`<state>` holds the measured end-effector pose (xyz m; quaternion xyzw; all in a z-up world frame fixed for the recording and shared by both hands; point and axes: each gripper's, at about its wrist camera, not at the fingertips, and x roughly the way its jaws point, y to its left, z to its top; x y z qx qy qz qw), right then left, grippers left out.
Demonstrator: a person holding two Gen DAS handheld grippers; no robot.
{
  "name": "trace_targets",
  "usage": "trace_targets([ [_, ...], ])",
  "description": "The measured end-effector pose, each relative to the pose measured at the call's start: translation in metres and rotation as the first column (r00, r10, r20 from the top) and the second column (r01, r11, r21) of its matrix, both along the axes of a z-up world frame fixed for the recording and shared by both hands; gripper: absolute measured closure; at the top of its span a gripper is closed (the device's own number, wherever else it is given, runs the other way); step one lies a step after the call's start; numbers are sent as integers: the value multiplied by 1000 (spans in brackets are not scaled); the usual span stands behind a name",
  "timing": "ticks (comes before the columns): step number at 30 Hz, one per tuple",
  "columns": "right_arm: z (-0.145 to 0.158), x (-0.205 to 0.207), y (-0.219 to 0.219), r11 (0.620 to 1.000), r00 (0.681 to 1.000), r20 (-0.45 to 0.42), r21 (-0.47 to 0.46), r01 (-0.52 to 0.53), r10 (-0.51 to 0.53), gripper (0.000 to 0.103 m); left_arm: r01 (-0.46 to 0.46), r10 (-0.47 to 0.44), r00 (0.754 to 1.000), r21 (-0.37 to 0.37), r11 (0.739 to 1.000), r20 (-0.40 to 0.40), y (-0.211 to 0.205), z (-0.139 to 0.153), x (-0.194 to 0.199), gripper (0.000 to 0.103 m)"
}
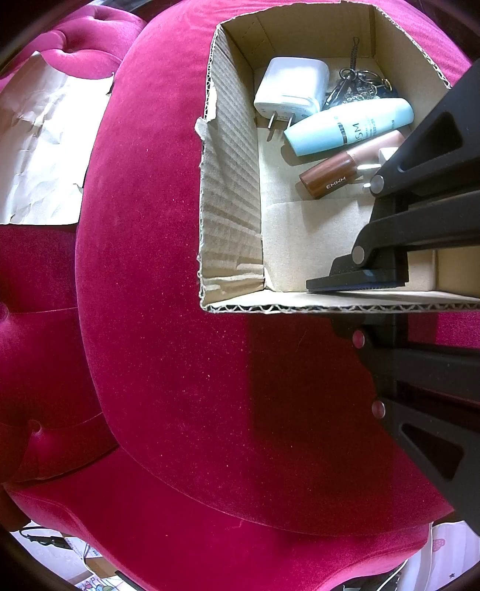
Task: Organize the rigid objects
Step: 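Move the open right gripper toward the dark blue ball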
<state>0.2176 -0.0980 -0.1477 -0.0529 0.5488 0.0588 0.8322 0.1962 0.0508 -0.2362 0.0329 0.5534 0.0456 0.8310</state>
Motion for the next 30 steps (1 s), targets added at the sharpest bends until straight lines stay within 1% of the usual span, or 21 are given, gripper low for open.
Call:
trace_targets([
  [9,11,-4,-29,1000,1000,25,1,5,-5,0,0,0,1000,1,1000,0,0,0,0,98],
  [16,10,-12,-50,1000,999,50,11,5,-6,0,0,0,1000,0,1000,0,0,0,0,98],
  [24,-4,-27,-71,1000,998,65,-6,-1,1,0,0,0,1000,3,1000,0,-2,-1,0,98],
  [30,-24,-35,-80,1000,997,64,4,-31,31,0,1,-1,1000,6,1000,1,-2,-2,0,98],
])
